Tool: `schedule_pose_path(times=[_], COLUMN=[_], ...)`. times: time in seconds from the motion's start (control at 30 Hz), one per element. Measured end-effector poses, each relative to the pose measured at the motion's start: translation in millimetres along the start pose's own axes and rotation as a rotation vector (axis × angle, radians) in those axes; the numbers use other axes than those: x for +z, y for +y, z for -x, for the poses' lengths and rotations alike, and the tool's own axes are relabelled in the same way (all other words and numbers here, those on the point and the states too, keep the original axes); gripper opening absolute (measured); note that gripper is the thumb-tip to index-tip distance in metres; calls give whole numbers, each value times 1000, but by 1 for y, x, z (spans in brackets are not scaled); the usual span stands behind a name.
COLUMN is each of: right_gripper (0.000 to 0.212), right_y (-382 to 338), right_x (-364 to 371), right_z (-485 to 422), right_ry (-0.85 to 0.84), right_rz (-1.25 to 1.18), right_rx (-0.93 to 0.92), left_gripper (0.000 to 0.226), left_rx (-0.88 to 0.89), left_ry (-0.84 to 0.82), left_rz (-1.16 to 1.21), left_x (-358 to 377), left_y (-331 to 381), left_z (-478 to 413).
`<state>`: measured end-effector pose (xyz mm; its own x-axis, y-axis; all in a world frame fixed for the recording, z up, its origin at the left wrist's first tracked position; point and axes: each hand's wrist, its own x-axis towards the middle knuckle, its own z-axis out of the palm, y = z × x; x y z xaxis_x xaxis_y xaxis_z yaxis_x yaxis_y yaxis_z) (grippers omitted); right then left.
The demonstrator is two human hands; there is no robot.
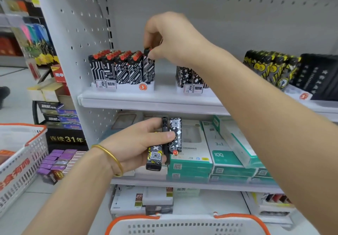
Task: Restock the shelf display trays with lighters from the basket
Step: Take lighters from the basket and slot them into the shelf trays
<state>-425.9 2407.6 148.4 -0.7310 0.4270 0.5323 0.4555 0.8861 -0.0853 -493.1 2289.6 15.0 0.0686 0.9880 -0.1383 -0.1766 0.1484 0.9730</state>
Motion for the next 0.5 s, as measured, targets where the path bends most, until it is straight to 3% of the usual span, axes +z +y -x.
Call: schedule_pose_path(times=[0.27, 0.37, 0.43, 0.5], right_gripper=[18, 31, 33, 28], right_y=[-7, -10, -17, -22], right_x=[8, 2, -8, -15], right_z=[0, 14, 36, 65], right_ry=[-42, 39, 106, 28], right_rz=[53, 97, 58, -67], right_rx=[32, 25, 24, 38], left_gripper=[36, 38, 37, 34], left_rx=[-15, -8, 0, 14], left_ry=[2, 6, 1, 10], left_rz=[26, 19, 19, 23], left_x=[-2, -2, -2, -2], left_y=[-4, -6, -8, -9], left_z=[-3, -3, -2, -1])
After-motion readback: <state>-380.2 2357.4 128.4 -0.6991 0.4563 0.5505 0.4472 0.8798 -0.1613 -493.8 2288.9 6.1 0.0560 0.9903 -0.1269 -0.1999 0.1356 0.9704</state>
